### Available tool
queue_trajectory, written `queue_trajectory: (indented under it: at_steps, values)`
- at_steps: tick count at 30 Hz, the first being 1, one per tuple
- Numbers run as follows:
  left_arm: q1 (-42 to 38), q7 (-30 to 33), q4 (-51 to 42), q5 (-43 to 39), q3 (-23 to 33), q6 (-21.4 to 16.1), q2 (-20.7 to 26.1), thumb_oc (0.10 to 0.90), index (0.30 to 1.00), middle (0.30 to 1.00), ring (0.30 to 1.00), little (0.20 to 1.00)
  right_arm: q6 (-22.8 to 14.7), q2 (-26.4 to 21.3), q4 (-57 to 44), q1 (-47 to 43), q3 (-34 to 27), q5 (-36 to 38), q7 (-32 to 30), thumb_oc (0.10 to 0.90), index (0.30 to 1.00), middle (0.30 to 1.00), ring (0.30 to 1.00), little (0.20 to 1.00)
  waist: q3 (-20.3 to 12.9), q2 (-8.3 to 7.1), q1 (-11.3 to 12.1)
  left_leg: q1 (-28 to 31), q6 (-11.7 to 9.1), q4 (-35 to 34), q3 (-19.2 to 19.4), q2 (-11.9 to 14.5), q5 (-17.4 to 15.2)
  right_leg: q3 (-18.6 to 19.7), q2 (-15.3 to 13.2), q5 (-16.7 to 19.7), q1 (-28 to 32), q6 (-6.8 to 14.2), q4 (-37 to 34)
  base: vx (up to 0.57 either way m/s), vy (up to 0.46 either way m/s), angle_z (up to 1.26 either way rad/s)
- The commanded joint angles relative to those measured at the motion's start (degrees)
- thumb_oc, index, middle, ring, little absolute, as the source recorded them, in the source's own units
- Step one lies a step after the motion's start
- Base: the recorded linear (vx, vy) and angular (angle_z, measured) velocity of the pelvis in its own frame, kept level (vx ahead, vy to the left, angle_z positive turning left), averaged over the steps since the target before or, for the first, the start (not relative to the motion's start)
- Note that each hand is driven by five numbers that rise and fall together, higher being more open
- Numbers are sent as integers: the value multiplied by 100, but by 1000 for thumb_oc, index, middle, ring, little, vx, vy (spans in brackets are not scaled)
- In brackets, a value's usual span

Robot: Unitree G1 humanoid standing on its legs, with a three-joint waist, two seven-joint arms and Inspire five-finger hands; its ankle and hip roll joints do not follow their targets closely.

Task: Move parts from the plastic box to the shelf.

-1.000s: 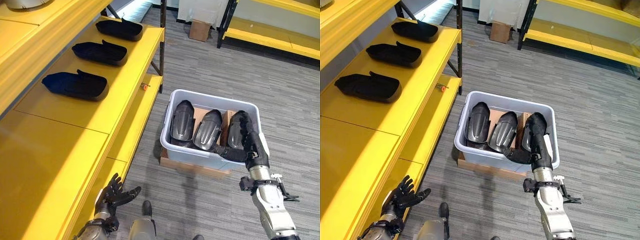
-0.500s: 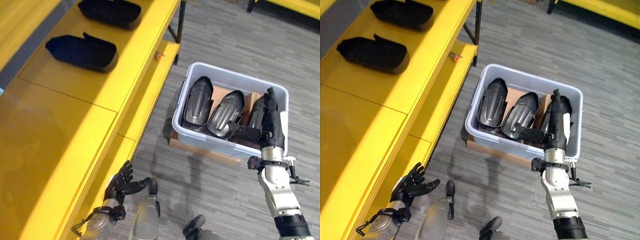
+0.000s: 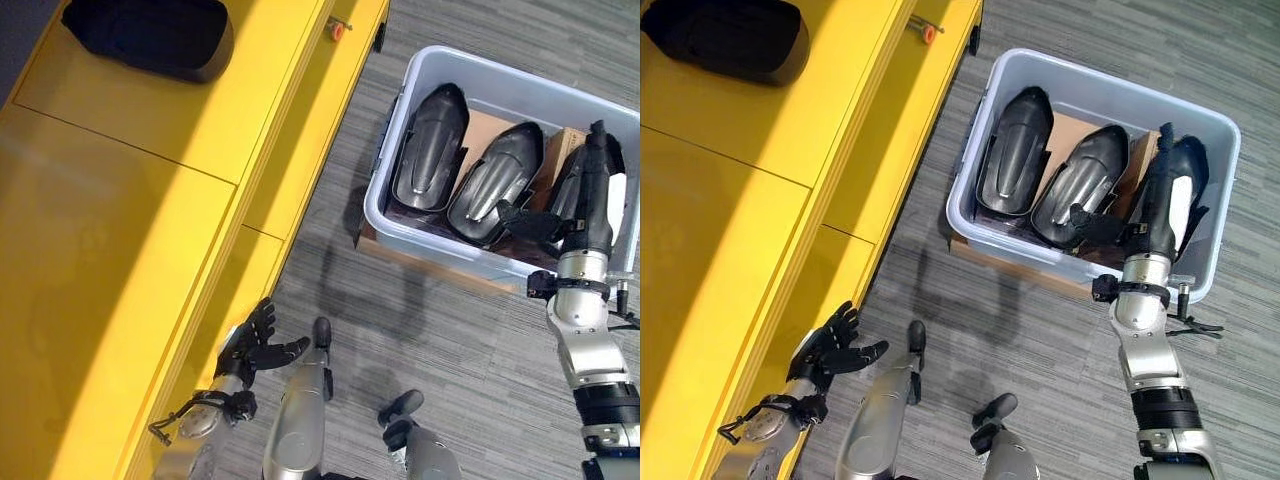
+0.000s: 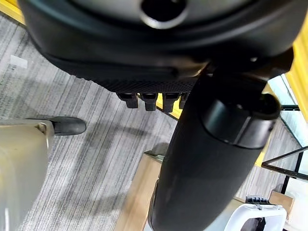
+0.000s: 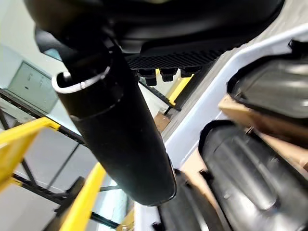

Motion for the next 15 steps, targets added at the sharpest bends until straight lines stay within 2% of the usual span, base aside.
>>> queue_trajectory:
  at_steps: [1, 7, 8, 12, 15]
  values:
    - [88, 47, -626, -125, -88, -516, 178, 900, 1000, 1000, 1000, 1000, -251, -973, -44, -754, -286, -298, -439, 900, 1000, 1000, 1000, 1000, -98, 88, 63, 291, -541, -36, -207, 531, -299, 225, -721, 572, -134, 363, 74, 0, 0, 0]
    - [41, 56, -630, -143, -122, -548, 200, 900, 1000, 1000, 1000, 1000, -181, -1430, 400, -990, -229, -393, -530, 900, 1000, 1000, 1000, 1000, 1, 102, 47, 203, -553, 9, -196, 556, -299, 229, -729, 585, -219, 365, 100, -2, 0, -1]
    - [12, 53, -660, -135, -160, -554, 237, 900, 1000, 1000, 1000, 1000, -163, -1668, 661, -1094, -237, -413, -586, 900, 1000, 1000, 1000, 1000, 40, 110, 47, 144, -559, 43, -205, 566, -302, 234, -735, 587, -258, 366, 114, 0, 0, 0]
    - [-29, 45, -683, -150, -204, -562, 277, 900, 1000, 1000, 1000, 1000, -81, -2029, 991, -1224, -140, -442, -570, 900, 1000, 1000, 1000, 1000, 104, 116, 23, 79, -571, 96, -192, 599, -311, 241, -738, 621, -323, 373, 129, 0, 0, 0]
    - [-34, 54, -683, -177, -189, -567, 263, 900, 1000, 1000, 1000, 1000, -80, -2113, 1059, -1235, -120, -457, -552, 900, 1000, 1000, 1000, 1000, 139, 112, 15, 60, -573, 142, -182, 611, -331, 275, -728, 622, -344, 371, 134, 0, 0, 0]
